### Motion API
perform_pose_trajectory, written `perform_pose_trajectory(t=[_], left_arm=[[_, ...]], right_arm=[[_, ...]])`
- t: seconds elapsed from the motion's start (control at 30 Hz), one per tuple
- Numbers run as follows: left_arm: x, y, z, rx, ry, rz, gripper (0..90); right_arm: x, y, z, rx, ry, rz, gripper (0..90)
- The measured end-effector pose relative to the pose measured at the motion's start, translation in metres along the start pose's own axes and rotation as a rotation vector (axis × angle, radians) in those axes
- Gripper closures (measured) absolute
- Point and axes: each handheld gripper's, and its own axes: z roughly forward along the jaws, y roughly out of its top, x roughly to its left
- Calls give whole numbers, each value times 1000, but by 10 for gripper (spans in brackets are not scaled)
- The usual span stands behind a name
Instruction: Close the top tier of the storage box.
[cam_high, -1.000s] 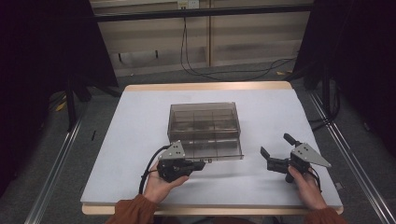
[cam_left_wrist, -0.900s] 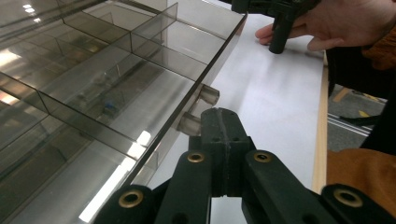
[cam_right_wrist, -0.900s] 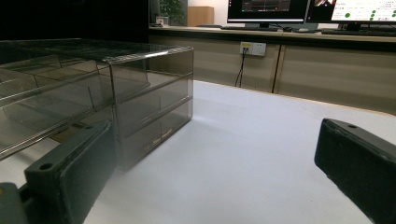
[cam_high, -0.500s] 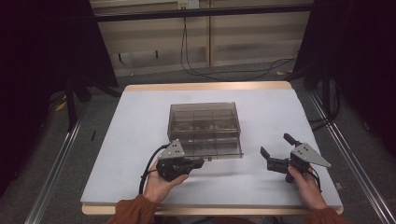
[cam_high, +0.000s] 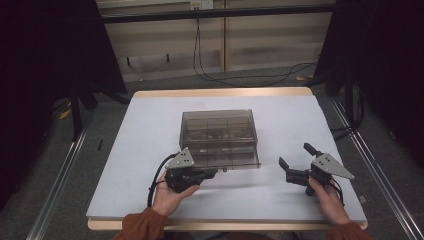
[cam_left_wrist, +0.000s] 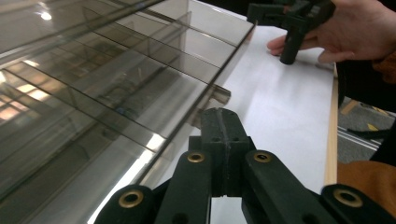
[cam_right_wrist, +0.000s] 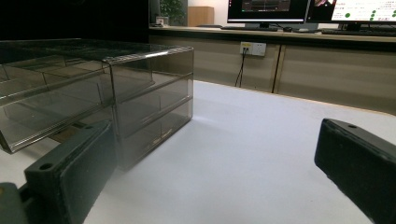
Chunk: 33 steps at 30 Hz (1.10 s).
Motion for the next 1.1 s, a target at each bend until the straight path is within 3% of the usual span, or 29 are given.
perform_pose_trajectory(t=[0.47, 1.1], left_arm=[[5, -2, 0, 18, 31, 14, 900], [12, 0, 2, 11, 28, -4, 900]], right_arm=[[0, 0, 0, -1, 0, 1, 0], [0, 0, 0, -2, 4, 3, 0]])
